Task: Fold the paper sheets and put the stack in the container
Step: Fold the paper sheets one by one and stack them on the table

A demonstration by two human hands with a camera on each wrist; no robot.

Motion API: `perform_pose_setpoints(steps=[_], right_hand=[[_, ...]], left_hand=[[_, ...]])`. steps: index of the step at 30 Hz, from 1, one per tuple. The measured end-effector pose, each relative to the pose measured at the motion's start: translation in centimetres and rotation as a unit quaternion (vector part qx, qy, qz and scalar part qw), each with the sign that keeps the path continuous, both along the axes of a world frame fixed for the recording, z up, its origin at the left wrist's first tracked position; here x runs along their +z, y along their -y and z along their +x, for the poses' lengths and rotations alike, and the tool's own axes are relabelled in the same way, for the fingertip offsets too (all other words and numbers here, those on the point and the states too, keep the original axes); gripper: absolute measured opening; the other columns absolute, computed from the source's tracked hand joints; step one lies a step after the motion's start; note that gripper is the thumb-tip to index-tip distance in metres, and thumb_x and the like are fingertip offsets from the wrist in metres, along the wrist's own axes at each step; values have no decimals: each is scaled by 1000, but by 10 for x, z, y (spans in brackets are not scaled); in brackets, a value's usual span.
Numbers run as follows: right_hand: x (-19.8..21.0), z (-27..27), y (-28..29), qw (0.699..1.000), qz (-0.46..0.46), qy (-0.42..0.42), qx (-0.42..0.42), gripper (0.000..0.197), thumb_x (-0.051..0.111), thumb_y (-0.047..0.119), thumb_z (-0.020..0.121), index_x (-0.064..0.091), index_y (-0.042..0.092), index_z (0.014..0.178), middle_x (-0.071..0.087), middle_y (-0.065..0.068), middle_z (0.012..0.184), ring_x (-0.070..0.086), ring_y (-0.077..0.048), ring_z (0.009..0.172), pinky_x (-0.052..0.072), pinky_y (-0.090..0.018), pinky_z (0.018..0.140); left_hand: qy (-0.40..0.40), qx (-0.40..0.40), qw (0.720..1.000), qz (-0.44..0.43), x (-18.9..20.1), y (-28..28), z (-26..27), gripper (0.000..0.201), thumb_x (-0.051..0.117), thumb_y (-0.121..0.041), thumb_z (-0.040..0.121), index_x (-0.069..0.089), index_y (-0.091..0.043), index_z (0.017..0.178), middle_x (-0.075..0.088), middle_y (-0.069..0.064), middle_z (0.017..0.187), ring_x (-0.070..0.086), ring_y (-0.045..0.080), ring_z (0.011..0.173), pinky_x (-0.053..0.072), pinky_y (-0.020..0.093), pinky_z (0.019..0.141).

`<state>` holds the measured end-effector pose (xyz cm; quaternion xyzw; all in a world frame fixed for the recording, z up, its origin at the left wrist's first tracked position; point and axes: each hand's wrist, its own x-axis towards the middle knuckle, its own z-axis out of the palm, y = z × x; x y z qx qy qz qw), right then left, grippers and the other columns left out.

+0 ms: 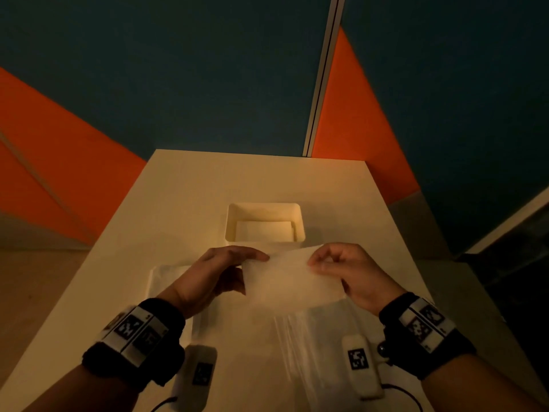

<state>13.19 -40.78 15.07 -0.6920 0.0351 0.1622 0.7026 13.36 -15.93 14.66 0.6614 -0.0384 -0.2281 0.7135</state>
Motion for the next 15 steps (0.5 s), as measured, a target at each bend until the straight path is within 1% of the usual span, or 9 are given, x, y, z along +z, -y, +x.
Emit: perform_pose_setpoints(steps=[2,4,6,8,10,11,13,14,15], right_hand=[[-6,0,-4,999,-29,23,40,26,68,-8,77,70,16,67,64,-10,81,59,-20,76,51,-22,62],[-8,0,-10,995,-46,26,82,27,73,-4,74,72,22,66,62,-13,80,55,-24,76,51,-25,65],[-10,0,-18,991,-51,27,118,25,73,-3,74,71,21,68,62,-11,76,56,-19,71,50,-23,63],[-11,0,-22,990,-54,26,129,22,69,-6,78,69,15,74,65,-1,74,61,-10,69,50,-21,62],[-13,1,-19,990,-81,17,113,16,66,-3,82,68,13,80,65,3,73,64,-10,68,50,-22,56],[-15,2,-16,991,-95,9,99,13,65,-1,84,67,12,82,66,1,73,64,-13,65,49,-23,53],[-19,4,-4,990,-125,-4,63,8,63,0,86,65,8,83,67,-6,75,64,-17,62,47,-24,52],[-21,5,2,989,-144,-9,44,7,62,0,86,63,6,83,67,-8,76,64,-18,62,46,-25,52],[-23,6,9,986,-162,-15,28,6,62,0,86,63,6,83,67,-9,76,63,-18,62,45,-26,52]], left_hand=[[-2,-30,1000,8,0,2,-2,21,56,-21,89,76,-18,94,70,2,107,66,23,95,56,37,84],[5,-73,997,19,-3,5,-4,19,66,-17,79,76,-21,94,70,3,109,66,20,100,55,33,86],[-3,-99,994,40,-6,8,-7,28,66,0,81,76,-21,96,71,4,109,67,19,99,55,28,84],[-21,-95,993,60,-11,6,-10,34,60,8,83,75,-18,99,72,1,107,67,18,97,56,27,80],[-20,-39,996,79,-18,-5,-13,35,60,8,83,76,-18,98,72,-5,106,67,19,98,56,28,80],[-17,3,997,79,-23,-15,-15,35,60,8,83,76,-21,95,72,-7,105,66,20,98,57,30,79],[-17,103,992,68,-33,-39,-19,31,65,2,82,76,-25,91,72,-2,106,66,26,97,59,35,76],[-18,148,987,64,-37,-52,-22,29,66,-2,79,75,-26,93,70,3,109,65,28,96,59,38,74],[-24,188,980,62,-41,-64,-26,29,66,-2,80,73,-25,97,67,6,112,65,29,94,59,39,73]])
